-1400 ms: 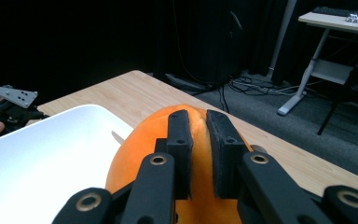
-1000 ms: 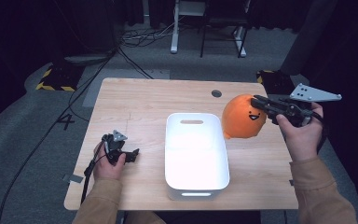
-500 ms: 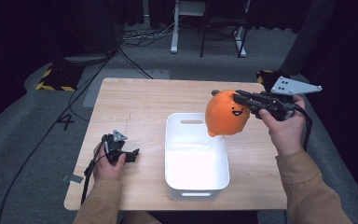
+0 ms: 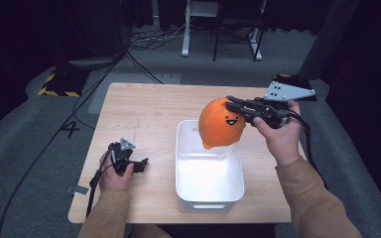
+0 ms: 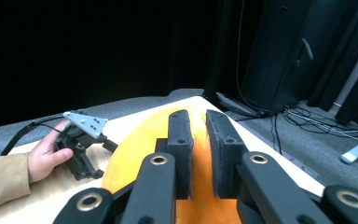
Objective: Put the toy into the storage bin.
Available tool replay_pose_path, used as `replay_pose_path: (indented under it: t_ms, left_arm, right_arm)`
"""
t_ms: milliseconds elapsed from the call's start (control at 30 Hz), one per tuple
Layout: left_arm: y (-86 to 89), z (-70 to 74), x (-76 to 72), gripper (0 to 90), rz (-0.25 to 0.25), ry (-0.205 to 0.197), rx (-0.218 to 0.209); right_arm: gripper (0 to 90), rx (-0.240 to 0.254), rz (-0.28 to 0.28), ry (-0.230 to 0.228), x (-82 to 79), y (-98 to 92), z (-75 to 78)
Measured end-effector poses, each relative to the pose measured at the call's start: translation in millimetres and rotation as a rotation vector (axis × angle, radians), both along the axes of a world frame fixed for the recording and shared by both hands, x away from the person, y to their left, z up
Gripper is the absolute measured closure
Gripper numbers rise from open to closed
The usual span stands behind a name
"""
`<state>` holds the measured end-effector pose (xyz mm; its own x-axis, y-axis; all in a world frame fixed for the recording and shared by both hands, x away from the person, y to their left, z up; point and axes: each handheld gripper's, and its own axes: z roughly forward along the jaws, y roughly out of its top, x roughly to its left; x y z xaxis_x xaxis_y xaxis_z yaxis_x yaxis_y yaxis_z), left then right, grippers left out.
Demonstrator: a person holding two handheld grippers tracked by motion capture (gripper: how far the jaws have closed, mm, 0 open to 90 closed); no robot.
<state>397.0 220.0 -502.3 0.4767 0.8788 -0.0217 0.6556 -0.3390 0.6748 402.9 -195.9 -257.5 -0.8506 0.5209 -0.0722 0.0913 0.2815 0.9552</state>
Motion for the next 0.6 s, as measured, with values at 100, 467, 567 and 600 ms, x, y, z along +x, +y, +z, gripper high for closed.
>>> replay_pose_path:
  t_ms: [100, 467, 567, 600]
  left_arm:
    - [-0.1, 0.0, 0.0, 11.3, 0.001, 0.0, -0.001]
    - [-0.1, -0.1, 0.0, 11.3, 0.001, -0.001, -0.001]
    - [-0.1, 0.0, 0.0, 11.4, 0.001, 0.0, -0.001]
    - [-0.1, 0.0, 0.0, 11.3, 0.001, 0.0, -0.001]
  right_arm:
    - [80.6, -0.01, 0.017, 0.004, 0.2, 9.4, -3.2]
    - [80.6, -0.031, 0.053, 0.028, 2.5, 31.5, -21.0]
    - [80.6, -0.044, 0.059, 0.039, 3.1, 38.2, -27.9]
    - [80.6, -0.052, 0.062, 0.042, 3.6, 40.4, -30.6]
